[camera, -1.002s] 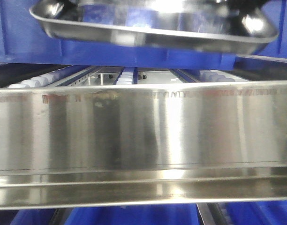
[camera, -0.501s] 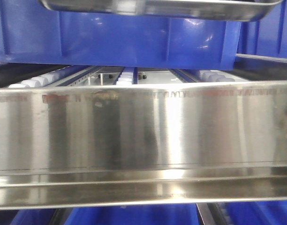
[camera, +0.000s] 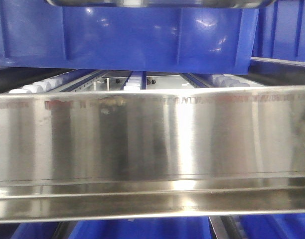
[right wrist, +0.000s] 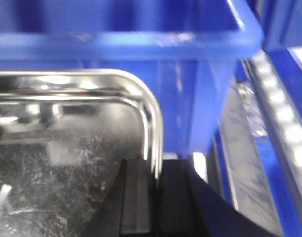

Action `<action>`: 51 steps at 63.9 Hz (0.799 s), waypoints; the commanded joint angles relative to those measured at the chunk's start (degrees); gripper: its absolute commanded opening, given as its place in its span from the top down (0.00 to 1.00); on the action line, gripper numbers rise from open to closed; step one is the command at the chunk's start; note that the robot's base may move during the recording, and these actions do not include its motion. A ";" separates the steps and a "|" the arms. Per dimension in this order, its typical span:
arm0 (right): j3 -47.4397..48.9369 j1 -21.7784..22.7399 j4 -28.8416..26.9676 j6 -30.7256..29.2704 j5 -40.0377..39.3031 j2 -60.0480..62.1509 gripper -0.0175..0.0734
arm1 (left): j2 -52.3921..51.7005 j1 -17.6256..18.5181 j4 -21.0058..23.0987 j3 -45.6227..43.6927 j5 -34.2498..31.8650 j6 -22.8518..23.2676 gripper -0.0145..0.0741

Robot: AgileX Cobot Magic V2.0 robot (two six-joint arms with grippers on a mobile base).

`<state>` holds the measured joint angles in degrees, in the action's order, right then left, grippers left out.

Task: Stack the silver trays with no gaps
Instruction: 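Hold the tray raised in both grippers and back away from the shelf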

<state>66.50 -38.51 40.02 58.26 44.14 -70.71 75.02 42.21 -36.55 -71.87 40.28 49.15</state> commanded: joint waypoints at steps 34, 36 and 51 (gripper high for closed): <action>0.82 0.03 2.59 -0.49 -4.40 0.74 0.88 | -0.78 0.38 -3.94 -0.46 -4.05 -0.35 0.85; 0.82 0.03 2.59 -0.49 -4.40 0.74 0.88 | -0.78 0.38 -3.94 -0.46 -4.05 -0.35 0.85; 0.82 0.03 2.59 -0.49 -4.66 0.74 0.88 | -0.78 0.38 -3.94 -0.46 -4.05 -0.35 0.85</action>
<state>66.50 -38.38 40.84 58.26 42.80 -70.71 74.76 42.21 -39.91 -71.87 39.21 49.29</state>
